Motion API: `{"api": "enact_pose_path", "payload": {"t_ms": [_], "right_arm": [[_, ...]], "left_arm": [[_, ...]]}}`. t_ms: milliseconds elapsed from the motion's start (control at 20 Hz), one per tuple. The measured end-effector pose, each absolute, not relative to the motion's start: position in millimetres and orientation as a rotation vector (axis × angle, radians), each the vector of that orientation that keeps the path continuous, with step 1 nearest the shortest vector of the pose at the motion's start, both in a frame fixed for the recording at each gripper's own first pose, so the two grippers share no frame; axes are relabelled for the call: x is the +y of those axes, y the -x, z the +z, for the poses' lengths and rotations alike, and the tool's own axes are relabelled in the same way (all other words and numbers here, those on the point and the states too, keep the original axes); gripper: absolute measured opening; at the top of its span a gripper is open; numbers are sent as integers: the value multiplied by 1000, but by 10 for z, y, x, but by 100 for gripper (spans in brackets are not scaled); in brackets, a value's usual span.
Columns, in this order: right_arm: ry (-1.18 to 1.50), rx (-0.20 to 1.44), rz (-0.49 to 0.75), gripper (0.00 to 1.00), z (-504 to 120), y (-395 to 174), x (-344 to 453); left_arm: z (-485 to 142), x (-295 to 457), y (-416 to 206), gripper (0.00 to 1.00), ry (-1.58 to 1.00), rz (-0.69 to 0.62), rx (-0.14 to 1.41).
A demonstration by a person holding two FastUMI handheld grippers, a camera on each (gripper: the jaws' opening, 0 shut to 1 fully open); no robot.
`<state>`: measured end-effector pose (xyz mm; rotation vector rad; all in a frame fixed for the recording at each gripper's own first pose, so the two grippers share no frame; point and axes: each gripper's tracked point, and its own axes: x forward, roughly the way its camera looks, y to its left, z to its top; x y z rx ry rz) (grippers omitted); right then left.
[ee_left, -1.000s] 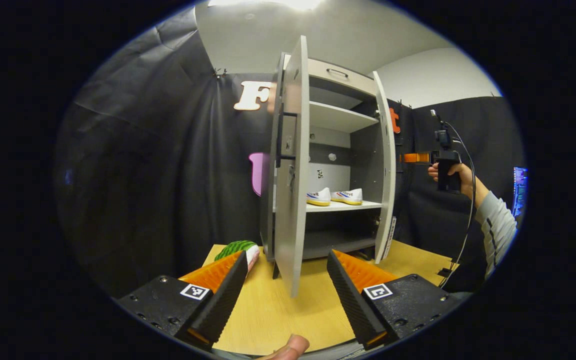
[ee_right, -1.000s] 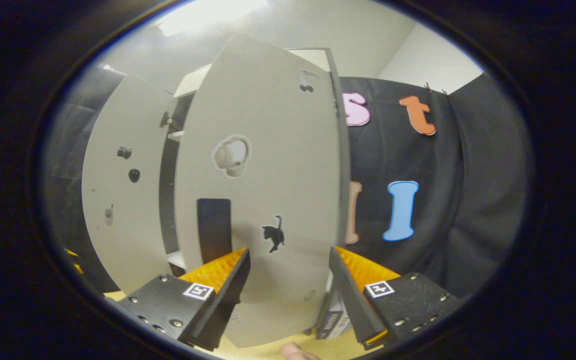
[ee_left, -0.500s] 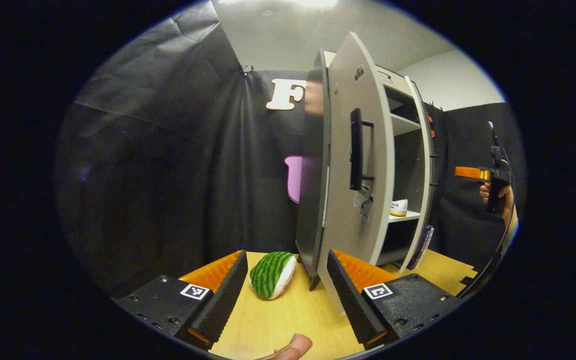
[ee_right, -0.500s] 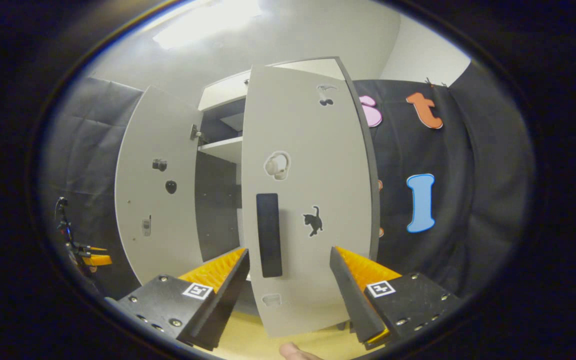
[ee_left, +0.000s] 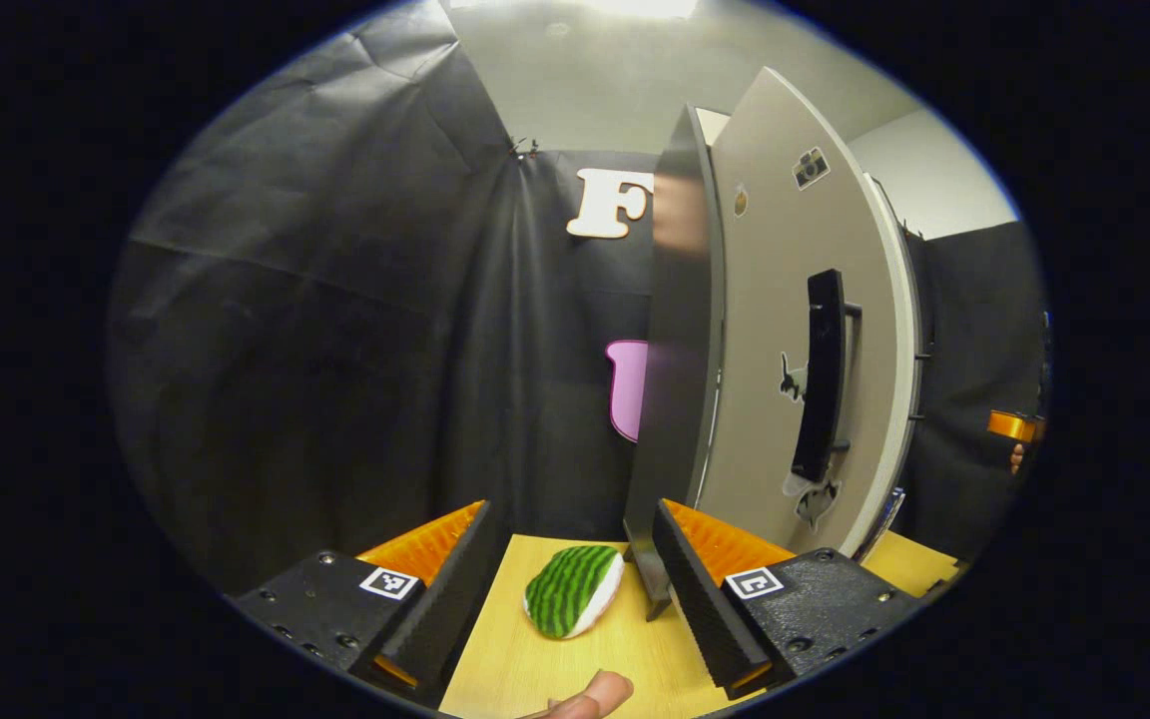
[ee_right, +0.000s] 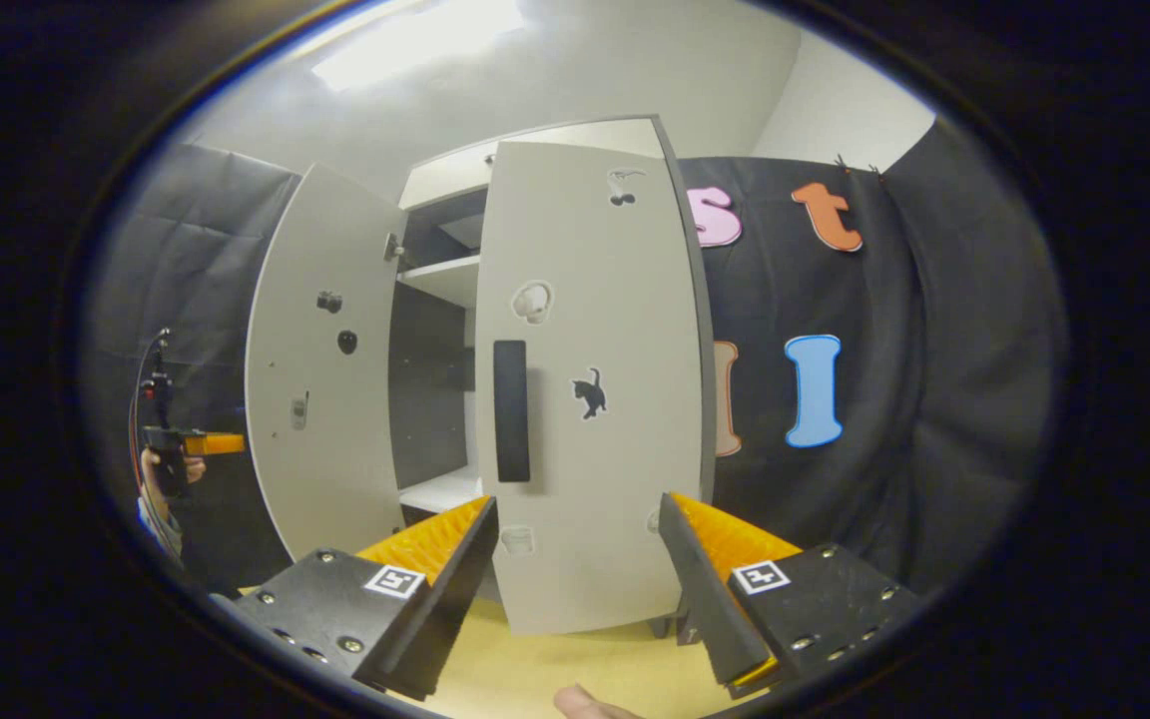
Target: Grab one shoe with the right hand and put it into the shoe cabinet, grab the other shoe with the left hand and put it into the shoe cabinet; then close the right door with the right hand and the left door with the left hand.
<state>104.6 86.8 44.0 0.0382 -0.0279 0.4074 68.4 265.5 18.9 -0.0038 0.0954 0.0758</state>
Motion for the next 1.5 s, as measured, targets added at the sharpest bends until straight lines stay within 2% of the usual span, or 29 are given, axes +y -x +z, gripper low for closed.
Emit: {"api": "enact_pose_path", "payload": {"t_ms": [300,400,500,750,1100,1150,1200,1250,1350,1400,1500], "right_arm": [[-26,-23,416,96,411,-856,845],[-22,-30,420,96,417,-778,824],[-33,-30,420,94,411,-694,787],[-14,-65,406,96,500,-495,667],[24,-27,379,96,363,-307,746],[24,-26,380,94,365,-320,771],[19,-25,380,96,354,-340,797],[17,-23,380,96,336,-371,818],[26,-3,363,94,253,-424,819],[28,8,356,94,212,-437,825],[25,26,356,94,146,-464,840]], "left_arm": [[455,1991,-950,96,-49,17,133],[468,1871,-973,96,-54,43,160],[523,1879,-936,91,-47,72,164],[508,1793,-969,87,1,24,196],[475,1494,-1219,91,37,-55,231],[457,1444,-1302,88,37,-48,239],[456,1366,-1350,93,34,-52,250],[440,1261,-1370,88,53,-64,259],[383,1073,-1200,89,109,-133,286],[380,1004,-1156,93,124,-148,293],[397,969,-1173,94,97,-159,270]]}}
